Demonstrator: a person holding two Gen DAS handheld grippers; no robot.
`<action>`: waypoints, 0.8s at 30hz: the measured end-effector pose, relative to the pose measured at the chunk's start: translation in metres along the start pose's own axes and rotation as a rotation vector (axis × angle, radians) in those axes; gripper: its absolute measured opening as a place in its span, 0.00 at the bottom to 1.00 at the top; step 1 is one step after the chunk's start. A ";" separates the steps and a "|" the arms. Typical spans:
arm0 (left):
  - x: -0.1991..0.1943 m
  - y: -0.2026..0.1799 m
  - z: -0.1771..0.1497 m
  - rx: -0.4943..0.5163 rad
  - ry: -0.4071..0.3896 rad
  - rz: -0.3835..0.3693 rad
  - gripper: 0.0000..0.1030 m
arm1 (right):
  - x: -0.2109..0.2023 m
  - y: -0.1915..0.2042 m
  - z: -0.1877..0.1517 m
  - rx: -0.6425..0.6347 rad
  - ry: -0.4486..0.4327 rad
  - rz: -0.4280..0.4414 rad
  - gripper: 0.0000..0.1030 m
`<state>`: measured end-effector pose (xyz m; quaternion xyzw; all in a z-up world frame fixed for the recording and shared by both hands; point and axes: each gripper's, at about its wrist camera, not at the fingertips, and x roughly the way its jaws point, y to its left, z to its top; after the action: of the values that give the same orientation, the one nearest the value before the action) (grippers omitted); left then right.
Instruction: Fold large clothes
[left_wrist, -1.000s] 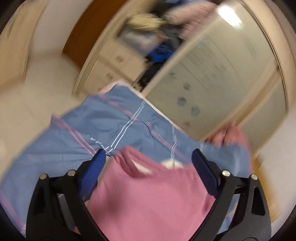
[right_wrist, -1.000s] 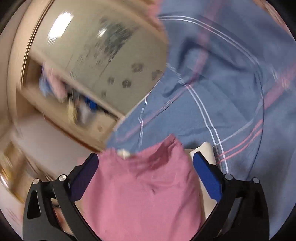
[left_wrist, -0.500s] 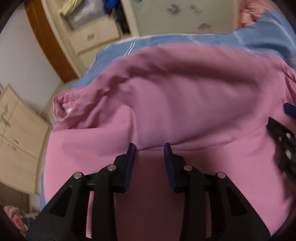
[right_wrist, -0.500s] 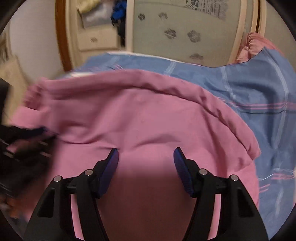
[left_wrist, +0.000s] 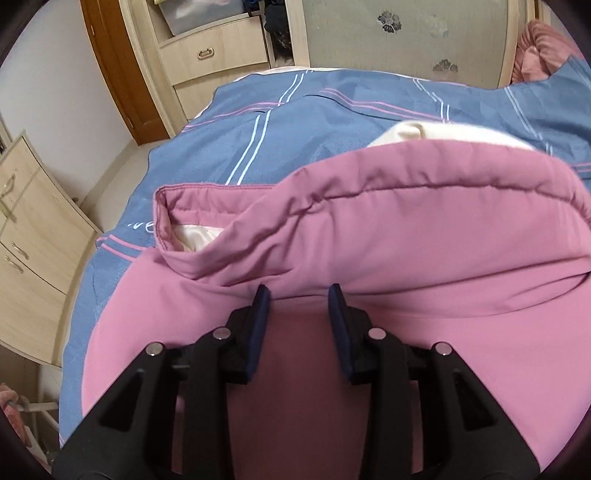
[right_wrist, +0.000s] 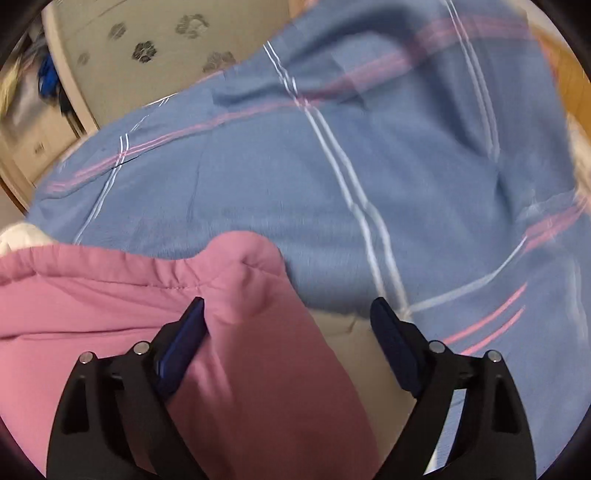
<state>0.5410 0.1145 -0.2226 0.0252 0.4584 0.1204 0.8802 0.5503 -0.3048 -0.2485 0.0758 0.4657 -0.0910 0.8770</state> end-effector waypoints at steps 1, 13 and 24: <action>0.000 -0.007 0.000 0.027 -0.004 0.037 0.36 | -0.003 0.009 0.001 -0.040 -0.014 -0.031 0.85; -0.088 -0.020 0.017 0.067 -0.200 -0.005 0.48 | -0.125 0.156 -0.021 -0.318 -0.164 0.374 0.60; 0.015 -0.016 0.019 0.001 -0.038 -0.033 0.61 | -0.038 0.224 -0.044 -0.432 -0.123 0.146 0.67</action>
<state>0.5679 0.1037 -0.2256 0.0204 0.4421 0.1048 0.8906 0.5458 -0.0739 -0.2301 -0.0858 0.4135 0.0699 0.9038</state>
